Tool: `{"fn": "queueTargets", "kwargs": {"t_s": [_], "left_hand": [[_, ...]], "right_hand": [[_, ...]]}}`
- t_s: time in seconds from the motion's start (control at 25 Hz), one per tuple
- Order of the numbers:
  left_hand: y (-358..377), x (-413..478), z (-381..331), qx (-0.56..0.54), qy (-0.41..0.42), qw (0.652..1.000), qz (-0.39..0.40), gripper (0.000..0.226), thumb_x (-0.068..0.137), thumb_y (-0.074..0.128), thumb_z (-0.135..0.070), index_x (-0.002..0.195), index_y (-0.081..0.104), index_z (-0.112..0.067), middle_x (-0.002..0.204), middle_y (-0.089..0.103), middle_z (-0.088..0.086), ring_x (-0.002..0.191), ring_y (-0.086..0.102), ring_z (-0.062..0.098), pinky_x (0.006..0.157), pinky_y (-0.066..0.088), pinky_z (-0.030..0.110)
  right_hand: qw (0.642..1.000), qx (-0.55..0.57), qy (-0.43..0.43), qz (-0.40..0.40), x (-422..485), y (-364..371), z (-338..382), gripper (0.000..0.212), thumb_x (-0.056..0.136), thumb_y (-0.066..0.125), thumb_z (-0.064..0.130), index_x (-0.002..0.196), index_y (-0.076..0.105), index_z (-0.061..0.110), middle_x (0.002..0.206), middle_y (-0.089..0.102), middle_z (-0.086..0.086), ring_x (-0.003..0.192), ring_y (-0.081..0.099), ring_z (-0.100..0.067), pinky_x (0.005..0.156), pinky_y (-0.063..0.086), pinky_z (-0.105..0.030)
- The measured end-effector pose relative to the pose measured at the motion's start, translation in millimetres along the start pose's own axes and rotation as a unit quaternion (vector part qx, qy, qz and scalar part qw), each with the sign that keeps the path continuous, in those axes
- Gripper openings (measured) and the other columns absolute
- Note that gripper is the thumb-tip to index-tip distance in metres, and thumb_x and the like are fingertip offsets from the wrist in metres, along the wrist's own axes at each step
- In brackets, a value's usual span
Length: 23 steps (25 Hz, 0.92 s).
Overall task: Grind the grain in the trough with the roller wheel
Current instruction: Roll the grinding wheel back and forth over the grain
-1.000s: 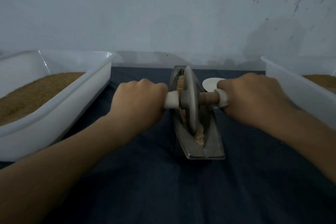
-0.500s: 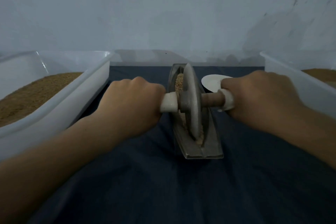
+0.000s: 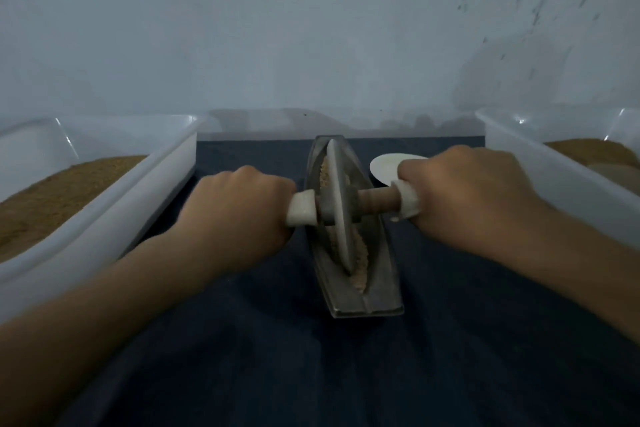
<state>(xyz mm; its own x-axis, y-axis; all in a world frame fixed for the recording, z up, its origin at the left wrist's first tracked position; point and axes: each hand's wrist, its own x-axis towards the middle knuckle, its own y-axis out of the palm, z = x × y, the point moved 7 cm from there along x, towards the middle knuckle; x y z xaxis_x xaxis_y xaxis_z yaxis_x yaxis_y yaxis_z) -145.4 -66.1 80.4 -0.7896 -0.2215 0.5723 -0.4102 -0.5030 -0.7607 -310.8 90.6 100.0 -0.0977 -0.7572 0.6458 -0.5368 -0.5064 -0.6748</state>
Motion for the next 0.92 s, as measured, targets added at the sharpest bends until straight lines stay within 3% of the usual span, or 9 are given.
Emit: {"fn": "queueTargets", "kwargs": {"t_s": [0.08,0.16,0.24,0.36,0.52,0.6,0.68,0.8,0.92], "left_hand": [[-5,-3,5,0.007,0.011,0.999,-0.031,0.021,0.068,0.052,-0.045,0.063,0.035,-0.034,0.052,0.022,-0.013,0.040,0.022,0.015,0.046,0.011,0.016],[8,9,4,0.036,-0.021,0.999,-0.005,0.020,0.072,0.057,-0.040,0.066,0.040,-0.032,0.055,0.020,-0.012,0.043,0.026,0.018,0.046,0.013,0.019],[28,38,6,0.056,-0.073,0.994,0.053,0.008,0.084,0.058,-0.032,0.079,0.055,-0.027,0.062,0.036,-0.006,0.055,0.045,0.024,0.050,0.029,0.029],[38,64,10,0.036,-0.102,0.988,0.108,0.010,0.091,0.055,-0.028,0.096,0.063,-0.024,0.084,0.059,0.002,0.077,0.061,0.028,0.060,0.038,0.035],[12,15,8,-0.001,-0.022,0.999,0.032,0.017,0.081,0.056,-0.043,0.075,0.046,-0.030,0.060,0.033,-0.010,0.050,0.037,0.019,0.049,0.028,0.028],[-7,-1,5,0.007,0.030,0.999,-0.036,0.023,0.073,0.050,-0.047,0.070,0.033,-0.033,0.056,0.018,-0.013,0.043,0.024,0.017,0.046,0.015,0.020],[0,4,6,0.034,0.010,0.999,-0.028,0.022,0.074,0.052,-0.043,0.068,0.035,-0.031,0.056,0.016,-0.012,0.043,0.024,0.018,0.047,0.013,0.019],[30,37,13,0.038,-0.108,0.991,0.065,0.010,0.087,0.058,-0.034,0.080,0.057,-0.026,0.064,0.040,-0.006,0.057,0.042,0.021,0.053,0.032,0.031],[35,65,15,0.036,-0.116,0.985,0.119,0.012,0.091,0.056,-0.032,0.095,0.065,-0.024,0.081,0.056,0.001,0.068,0.050,0.022,0.059,0.037,0.034]], "right_hand": [[1.000,0.002,0.004,0.009,-1,2,-4,0.043,0.056,0.069,0.045,0.063,0.029,0.032,0.047,0.019,0.014,0.037,0.018,-0.008,0.048,0.011,-0.014],[0.996,-0.043,0.034,0.070,10,25,0,0.031,0.066,0.071,0.043,0.066,0.043,0.030,0.050,0.031,0.012,0.040,0.031,-0.011,0.046,0.015,-0.018],[0.989,-0.007,0.087,0.121,33,47,-1,0.018,0.083,0.070,0.038,0.080,0.055,0.029,0.066,0.051,0.009,0.058,0.048,-0.016,0.049,0.027,-0.025],[0.977,0.046,0.108,0.176,50,62,-4,0.013,0.091,0.067,0.036,0.088,0.060,0.026,0.088,0.064,0.000,0.074,0.053,-0.021,0.059,0.038,-0.030],[0.998,-0.009,0.024,0.053,11,19,0,0.031,0.069,0.076,0.036,0.071,0.046,0.031,0.054,0.038,0.011,0.043,0.032,-0.013,0.044,0.017,-0.020],[1.000,-0.006,0.013,0.011,-10,6,-6,0.039,0.061,0.075,0.041,0.071,0.038,0.031,0.047,0.026,0.011,0.038,0.022,-0.013,0.046,0.011,-0.015],[0.999,-0.013,0.028,0.022,-7,16,-9,0.039,0.062,0.074,0.043,0.071,0.038,0.031,0.048,0.027,0.011,0.038,0.023,-0.015,0.048,0.010,-0.015],[0.992,0.006,0.078,0.099,39,44,-6,0.023,0.082,0.072,0.045,0.078,0.056,0.030,0.067,0.055,0.004,0.057,0.050,-0.023,0.049,0.029,-0.024],[0.972,0.061,0.121,0.191,55,66,-9,0.020,0.091,0.063,0.046,0.093,0.064,0.026,0.091,0.067,-0.003,0.082,0.063,-0.028,0.063,0.045,-0.032]]}}
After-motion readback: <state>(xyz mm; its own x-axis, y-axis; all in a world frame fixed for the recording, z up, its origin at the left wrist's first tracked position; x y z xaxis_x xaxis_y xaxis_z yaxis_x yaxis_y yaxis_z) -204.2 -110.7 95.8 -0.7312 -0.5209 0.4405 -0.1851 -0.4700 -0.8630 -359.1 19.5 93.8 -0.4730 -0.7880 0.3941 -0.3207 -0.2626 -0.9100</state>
